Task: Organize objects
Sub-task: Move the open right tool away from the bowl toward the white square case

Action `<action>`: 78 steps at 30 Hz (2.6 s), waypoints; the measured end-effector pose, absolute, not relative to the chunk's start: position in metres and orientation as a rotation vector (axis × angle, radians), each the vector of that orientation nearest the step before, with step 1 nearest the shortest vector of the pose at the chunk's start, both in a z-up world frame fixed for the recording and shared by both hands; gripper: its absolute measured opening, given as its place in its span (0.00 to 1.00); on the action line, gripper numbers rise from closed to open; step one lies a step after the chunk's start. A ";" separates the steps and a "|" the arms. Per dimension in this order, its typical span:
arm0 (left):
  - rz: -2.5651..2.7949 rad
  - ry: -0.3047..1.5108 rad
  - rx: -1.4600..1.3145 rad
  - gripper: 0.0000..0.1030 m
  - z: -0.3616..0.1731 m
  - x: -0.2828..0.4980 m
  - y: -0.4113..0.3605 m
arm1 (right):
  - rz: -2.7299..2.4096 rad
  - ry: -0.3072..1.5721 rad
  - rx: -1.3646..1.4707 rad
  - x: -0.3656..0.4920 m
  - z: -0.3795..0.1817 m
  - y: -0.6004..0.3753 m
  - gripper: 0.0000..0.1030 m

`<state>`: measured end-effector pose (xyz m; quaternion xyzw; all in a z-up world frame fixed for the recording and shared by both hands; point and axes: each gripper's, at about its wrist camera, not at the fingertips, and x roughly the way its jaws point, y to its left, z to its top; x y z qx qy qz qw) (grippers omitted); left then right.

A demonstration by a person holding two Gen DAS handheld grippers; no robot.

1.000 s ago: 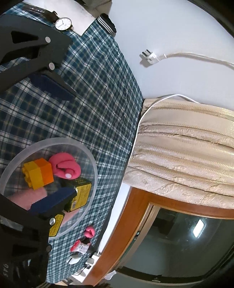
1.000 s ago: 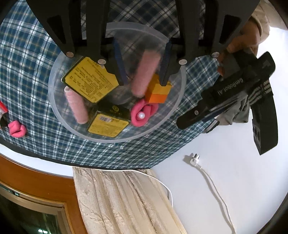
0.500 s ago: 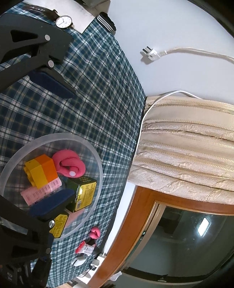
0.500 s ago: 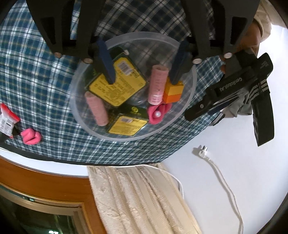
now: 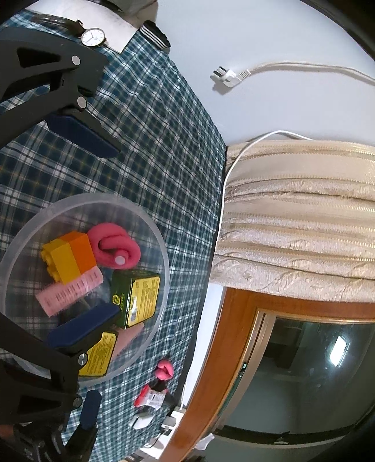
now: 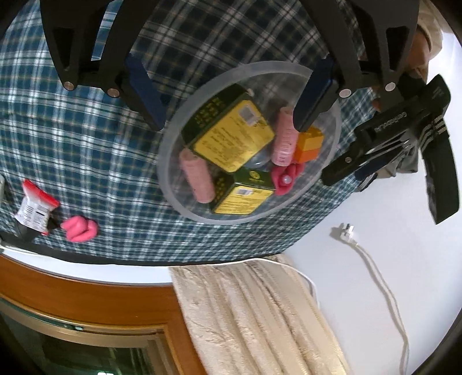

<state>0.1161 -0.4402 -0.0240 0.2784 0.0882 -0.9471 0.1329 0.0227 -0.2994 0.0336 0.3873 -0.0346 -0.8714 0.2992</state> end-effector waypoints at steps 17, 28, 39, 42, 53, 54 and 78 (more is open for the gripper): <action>-2.804 0.132 0.841 0.99 -0.016 0.106 -0.400 | -2.448 -0.027 1.050 0.024 0.031 -0.270 0.91; -2.857 0.076 0.885 0.99 -0.012 0.094 -0.368 | -2.548 -0.027 1.127 0.016 0.024 -0.233 0.91; -2.903 0.001 0.932 0.99 -0.010 0.080 -0.329 | -2.626 -0.027 1.143 0.009 0.025 -0.195 0.91; -2.919 -0.026 0.943 0.99 -0.010 0.077 -0.315 | -2.648 -0.027 1.148 0.008 0.025 -0.185 0.91; -2.967 -0.098 0.987 0.99 -0.011 0.064 -0.273 | -2.712 -0.022 1.172 0.006 0.026 -0.150 0.91; -2.971 -0.106 0.994 0.99 -0.012 0.062 -0.268 | -2.716 -0.025 1.174 0.006 0.026 -0.147 0.91; -3.049 -0.150 1.147 0.99 -0.024 0.014 -0.204 | -2.806 -0.100 1.270 -0.020 0.016 -0.069 0.91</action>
